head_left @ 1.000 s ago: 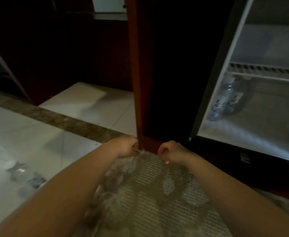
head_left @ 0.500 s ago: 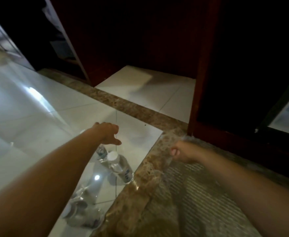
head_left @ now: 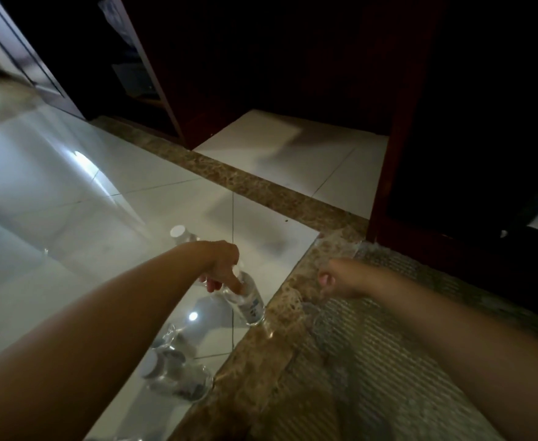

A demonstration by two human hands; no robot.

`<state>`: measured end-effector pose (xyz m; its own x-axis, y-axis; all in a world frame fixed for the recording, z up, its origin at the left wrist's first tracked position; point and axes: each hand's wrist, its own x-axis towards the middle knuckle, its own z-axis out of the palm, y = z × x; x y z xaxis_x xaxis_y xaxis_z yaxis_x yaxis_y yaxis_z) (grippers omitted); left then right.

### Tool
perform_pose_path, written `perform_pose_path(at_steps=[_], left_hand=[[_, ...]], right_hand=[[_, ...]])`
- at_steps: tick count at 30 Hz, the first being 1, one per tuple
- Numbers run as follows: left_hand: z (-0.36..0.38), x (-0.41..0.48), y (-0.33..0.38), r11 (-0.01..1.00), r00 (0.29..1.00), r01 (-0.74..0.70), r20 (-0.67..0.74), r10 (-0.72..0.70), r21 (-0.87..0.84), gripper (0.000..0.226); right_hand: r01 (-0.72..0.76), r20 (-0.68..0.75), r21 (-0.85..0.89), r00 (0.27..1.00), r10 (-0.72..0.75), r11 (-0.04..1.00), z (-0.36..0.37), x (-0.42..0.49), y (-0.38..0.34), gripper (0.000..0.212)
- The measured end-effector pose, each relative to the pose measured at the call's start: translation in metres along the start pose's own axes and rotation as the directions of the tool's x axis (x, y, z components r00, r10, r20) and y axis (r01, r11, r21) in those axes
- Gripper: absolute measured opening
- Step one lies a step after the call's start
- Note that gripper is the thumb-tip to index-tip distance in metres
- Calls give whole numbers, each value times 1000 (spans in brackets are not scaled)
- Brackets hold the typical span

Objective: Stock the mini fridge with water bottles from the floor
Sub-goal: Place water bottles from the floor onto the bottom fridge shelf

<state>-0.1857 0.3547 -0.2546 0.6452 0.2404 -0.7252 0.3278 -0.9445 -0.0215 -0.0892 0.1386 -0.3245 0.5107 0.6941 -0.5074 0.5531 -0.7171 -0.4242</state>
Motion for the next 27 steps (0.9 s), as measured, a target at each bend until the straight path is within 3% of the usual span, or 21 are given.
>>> perform_pose_path(at_steps=[4, 7, 13, 17, 21, 24, 27], left_hand=[[-2, 1, 12, 943, 962, -34, -244, 120, 330, 55], [-6, 0, 27, 903, 952, -55, -250, 176, 427, 53], [-17, 1, 64, 910, 947, -151, -207, 245, 385, 47], [-28, 0, 105, 895, 909, -250, -229, 349, 369, 44], [-36, -4, 153, 845, 845, -362, -243, 476, 394, 45], [-44, -7, 187, 811, 783, -449, -272, 559, 374, 41], [-52, -10, 218, 791, 719, -531, -332, 610, 304, 36]], right_hand=[[-6, -21, -14, 1000, 5, 1000, -3, -8, 4, 10], [-31, -35, -22, 999, 30, 999, -7, -17, 9, 21], [-45, 1, -1, 999, 45, 999, -12, -44, 17, 29], [-6, -71, 143, 997, 16, 990, -19, -67, 27, 57], [22, -166, 172, 986, 7, 985, -26, -84, 46, 74], [63, -235, 161, 972, -24, 985, -30, -105, 64, 73], [14, -330, 172, 943, 45, 985, -34, -126, 85, 74]])
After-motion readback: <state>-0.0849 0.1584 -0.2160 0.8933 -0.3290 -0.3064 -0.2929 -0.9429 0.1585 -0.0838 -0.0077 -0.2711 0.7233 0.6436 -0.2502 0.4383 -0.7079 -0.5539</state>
